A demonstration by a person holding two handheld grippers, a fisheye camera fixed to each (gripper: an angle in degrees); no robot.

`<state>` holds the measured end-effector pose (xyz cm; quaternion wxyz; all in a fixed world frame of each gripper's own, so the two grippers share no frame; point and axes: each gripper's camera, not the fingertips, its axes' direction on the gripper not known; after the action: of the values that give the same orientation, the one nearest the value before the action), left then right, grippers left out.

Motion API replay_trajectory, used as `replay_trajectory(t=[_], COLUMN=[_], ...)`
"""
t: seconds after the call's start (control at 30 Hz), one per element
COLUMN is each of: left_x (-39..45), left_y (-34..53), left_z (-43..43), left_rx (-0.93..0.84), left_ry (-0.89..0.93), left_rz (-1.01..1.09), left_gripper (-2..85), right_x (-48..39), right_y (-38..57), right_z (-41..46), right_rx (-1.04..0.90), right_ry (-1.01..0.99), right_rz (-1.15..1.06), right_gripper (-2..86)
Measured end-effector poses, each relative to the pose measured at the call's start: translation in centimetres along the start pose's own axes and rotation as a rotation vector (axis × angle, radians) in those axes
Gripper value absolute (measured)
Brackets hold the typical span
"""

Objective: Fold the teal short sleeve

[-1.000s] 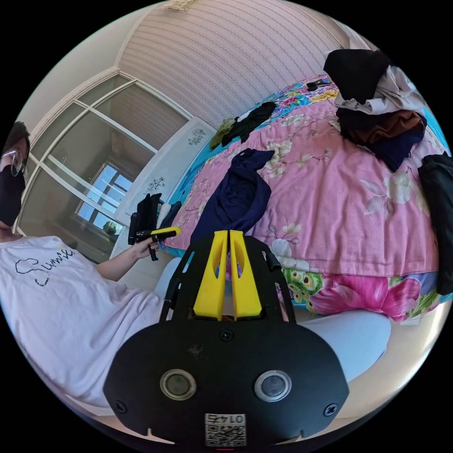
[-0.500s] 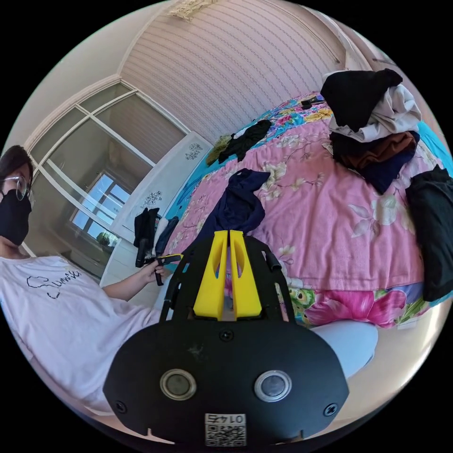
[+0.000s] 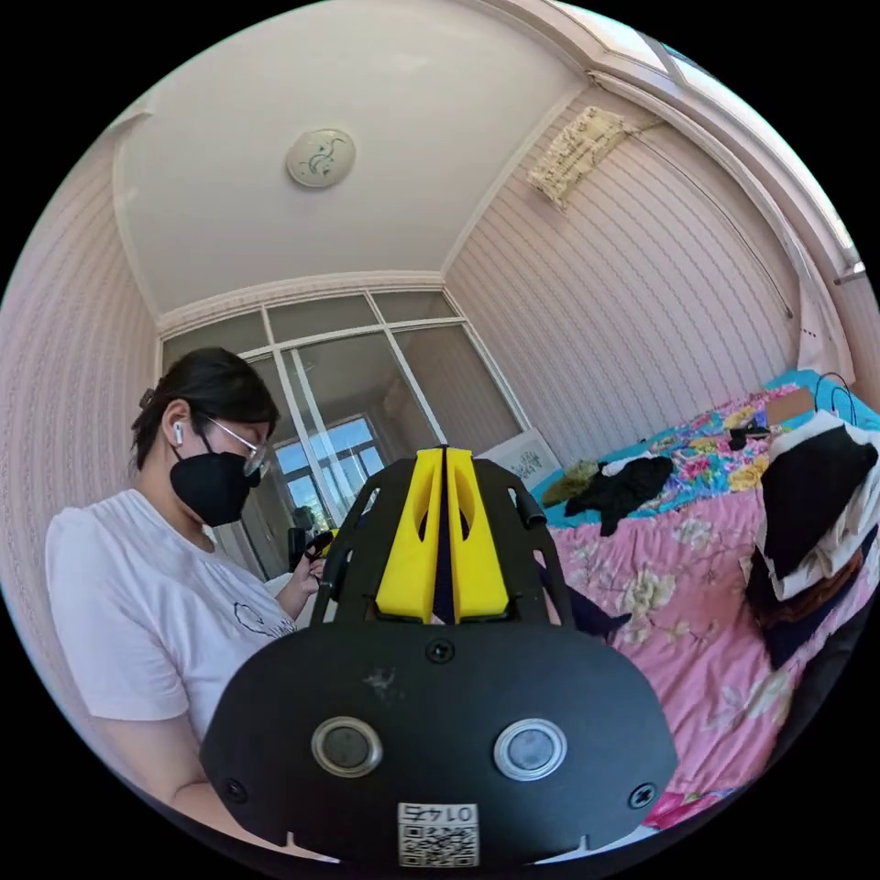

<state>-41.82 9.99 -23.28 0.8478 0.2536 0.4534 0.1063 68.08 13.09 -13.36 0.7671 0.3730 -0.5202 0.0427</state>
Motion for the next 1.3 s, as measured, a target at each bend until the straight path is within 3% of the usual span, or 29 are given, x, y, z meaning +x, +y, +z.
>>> replay_trajectory(t=[0.17,0.27,0.33,0.4,0.5,0.63,0.77,0.97,1.3], left_x=[-0.1,-5.3,-10.6,-14.1,-16.4,-15.6,-15.5,-19.0,-25.7], left_y=[-6.4,-8.5,-9.5,-10.4,-14.5,-20.9,-21.7,-13.1,15.5], left_z=[-1.0,2.9,7.9,10.9,13.6,12.7,11.2,10.4,13.0], left_rx=[-0.028,-0.186,-0.418,-0.458,-0.409,-0.187,-0.107,-0.257,-0.772], left_ry=[-0.090,-0.177,-0.383,-0.403,-0.468,-0.560,-0.518,-0.463,-0.363], left_rz=[0.110,0.027,0.004,-0.063,-0.077,-0.005,0.026,-0.039,-0.395], left_gripper=[-1.0,-0.9,-0.9,-0.9,-0.8,-0.8,-0.8,-0.9,-1.0], right_x=[-1.3,3.4,8.6,12.0,15.2,14.9,14.3,17.5,26.9], right_y=[-6.7,-8.9,-9.4,-9.8,-12.6,-19.4,-21.0,-12.5,16.9], right_z=[4.0,9.5,14.7,18.8,23.8,26.3,25.4,24.3,21.6], right_rx=[-0.100,-0.229,-0.344,-0.423,-0.420,-0.267,-0.131,-0.236,-0.602], right_ry=[0.051,0.106,0.183,0.276,0.347,0.391,0.291,0.186,0.327], right_rz=[-0.155,-0.098,-0.027,0.005,0.016,-0.089,-0.128,-0.059,0.544], right_gripper=[-0.1,-0.1,-0.1,-0.1,-0.2,-0.1,-0.1,-0.1,-0.1])
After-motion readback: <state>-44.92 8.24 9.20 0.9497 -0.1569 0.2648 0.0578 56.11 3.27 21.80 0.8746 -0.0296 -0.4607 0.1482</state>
